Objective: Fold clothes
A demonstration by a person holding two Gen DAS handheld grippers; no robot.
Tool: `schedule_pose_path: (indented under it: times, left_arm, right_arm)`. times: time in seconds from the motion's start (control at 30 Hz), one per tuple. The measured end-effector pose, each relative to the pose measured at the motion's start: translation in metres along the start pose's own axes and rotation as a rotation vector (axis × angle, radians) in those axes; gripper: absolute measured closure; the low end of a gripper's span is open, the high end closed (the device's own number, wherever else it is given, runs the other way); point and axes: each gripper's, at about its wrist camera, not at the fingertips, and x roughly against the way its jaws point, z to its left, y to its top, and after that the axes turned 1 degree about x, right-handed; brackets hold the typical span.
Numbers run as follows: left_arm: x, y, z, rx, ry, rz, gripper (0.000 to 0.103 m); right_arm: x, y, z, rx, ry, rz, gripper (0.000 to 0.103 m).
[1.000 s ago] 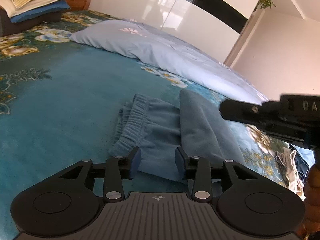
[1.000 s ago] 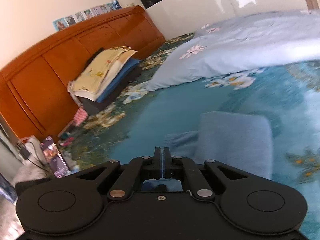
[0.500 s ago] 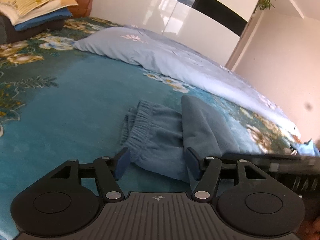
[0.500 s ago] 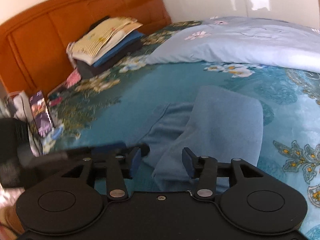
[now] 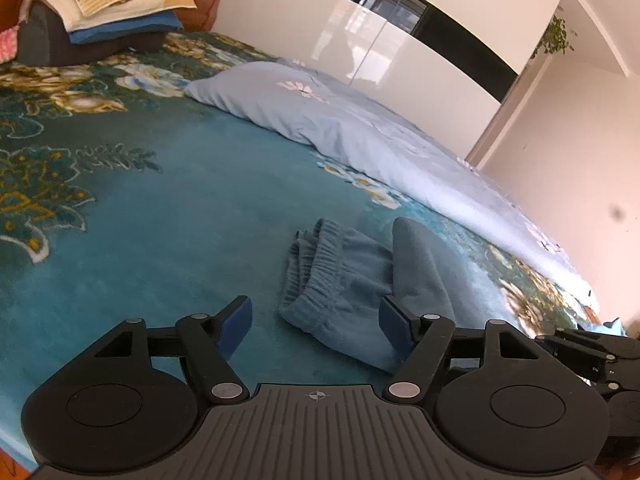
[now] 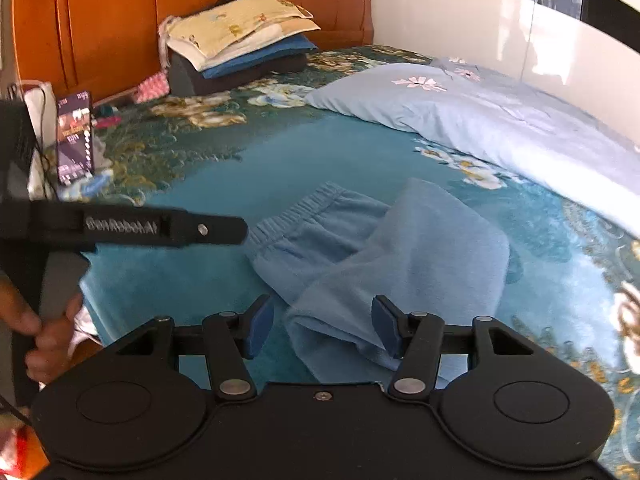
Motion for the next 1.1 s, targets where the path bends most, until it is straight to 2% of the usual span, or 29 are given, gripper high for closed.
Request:
schedule_pose_path:
  times: [0.13,0.33,0.6,0.8,0.87,0.93,1.03,1.1]
  left_arm:
    - [-0.002,-0.002,-0.003,-0.004,-0.010,0.012,0.034]
    - [-0.003,-0.003,-0.002,0.002,-0.005,0.017,0.031]
    - [-0.007,-0.005,-0.005,0.003,-0.009,0.029,0.027]
    - [-0.007,-0.005,-0.004,0.006,0.000,0.027,0.027]
    - [-0.007,-0.005,-0.002,0.008,0.003,0.028,0.027]
    - [-0.007,-0.004,0.000,0.015,0.010,0.028,0.026]
    - [-0.008,-0.004,0.003,0.023,0.010,0.030,0.026]
    - [-0.008,-0.004,0.004,0.027,0.009,0.028,0.026]
  right_arm:
    - [-0.005,-0.005,-0.003,0.001,-0.005,0.026,0.048]
    - [-0.009,-0.006,0.007,0.131,-0.067,0.037,0.048]
    - [-0.022,-0.008,-0.001,0.127,-0.108,0.084,0.048]
    - [-0.034,-0.005,0.018,0.212,-0.129,0.027,0.048]
    - [-0.037,-0.006,0.018,0.205,-0.128,0.003,0.054]
    - [-0.037,-0.007,0.010,0.128,-0.120,-0.019,0.076]
    - [-0.030,-0.007,-0.015,-0.057,-0.077,-0.065,0.088]
    - [-0.022,-0.009,-0.033,-0.187,-0.026,-0.114,0.090]
